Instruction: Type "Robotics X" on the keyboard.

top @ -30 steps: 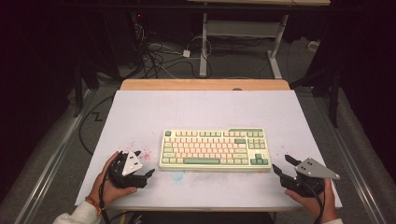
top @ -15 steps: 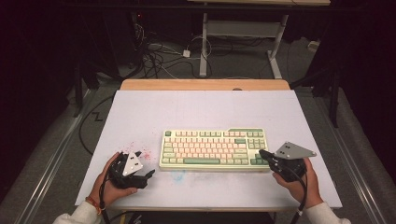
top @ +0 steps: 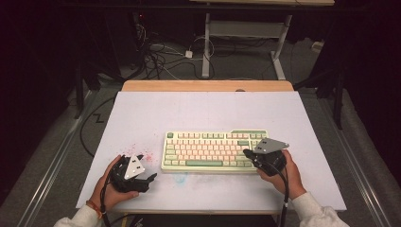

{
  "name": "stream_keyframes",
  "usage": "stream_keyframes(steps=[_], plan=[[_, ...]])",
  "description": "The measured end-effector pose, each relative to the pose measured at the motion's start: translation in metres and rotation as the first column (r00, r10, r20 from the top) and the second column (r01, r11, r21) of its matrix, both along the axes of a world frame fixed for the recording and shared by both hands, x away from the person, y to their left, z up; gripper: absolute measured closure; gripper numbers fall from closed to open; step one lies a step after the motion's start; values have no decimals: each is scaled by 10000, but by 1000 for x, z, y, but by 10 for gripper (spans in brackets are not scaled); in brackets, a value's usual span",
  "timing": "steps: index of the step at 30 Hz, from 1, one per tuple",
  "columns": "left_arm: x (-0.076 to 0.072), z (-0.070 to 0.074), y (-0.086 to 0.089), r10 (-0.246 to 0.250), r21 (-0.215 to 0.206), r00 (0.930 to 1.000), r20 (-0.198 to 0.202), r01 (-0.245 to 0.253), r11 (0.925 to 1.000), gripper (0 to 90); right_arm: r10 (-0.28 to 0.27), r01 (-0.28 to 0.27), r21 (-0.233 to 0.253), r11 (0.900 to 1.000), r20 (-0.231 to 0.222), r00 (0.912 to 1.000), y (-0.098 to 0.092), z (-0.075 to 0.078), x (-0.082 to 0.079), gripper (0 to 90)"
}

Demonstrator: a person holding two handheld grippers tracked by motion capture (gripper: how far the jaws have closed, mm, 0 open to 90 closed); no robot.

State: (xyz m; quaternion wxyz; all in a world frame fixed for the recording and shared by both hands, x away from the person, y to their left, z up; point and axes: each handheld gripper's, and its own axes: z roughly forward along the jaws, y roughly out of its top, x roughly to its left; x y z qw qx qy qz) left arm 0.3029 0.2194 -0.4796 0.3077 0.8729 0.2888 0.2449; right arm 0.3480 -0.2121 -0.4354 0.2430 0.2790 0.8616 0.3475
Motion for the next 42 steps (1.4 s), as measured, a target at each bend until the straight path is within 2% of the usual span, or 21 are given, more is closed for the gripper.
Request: stream_keyframes(steps=[7,14,16,18,22,23,25,28,32,42], plan=[[0,0,1,23,64,10000,7,-23,10000,201,33,-45,-370,9993,-331,9994,5,-12,6,900],[0,0,1,75,43,10000,19,-75,10000,218,-13,-13,-459,9989,-584,9983,4,-20,9,900],[0,1,2,0,-142,9999,-116,-1,9999,276,-19,-3,-372,9993,-600,9982,3,-21,9,900],[0,3,3,-28,-114,10000,-55,28,9999,340,-28,7,-345,9994,-607,9982,2,-21,9,900],[-1,8,5,-143,-433,9998,-156,136,9990,516,-50,34,-296,9996,-544,9985,2,-22,8,900],[-1,9,5,-125,-460,9997,-186,116,9989,586,-75,60,-264,9996,-543,9985,2,-22,8,900],[-1,11,6,-161,-669,9991,-394,134,9977,686,-106,94,-234,9997,-504,9987,2,-23,7,900],[-1,13,5,-280,-520,9984,-486,254,9983,804,-119,108,-224,9997,-453,9989,2,-23,6,900],[0,16,3,-377,-380,9975,-595,355,9986,875,-123,115,-188,9998,-454,9989,1,-23,6,900],[11,25,-5,-343,-570,9969,-702,303,9979,878,-138,129,-251,9996,-370,9992,2,-24,5,900]])
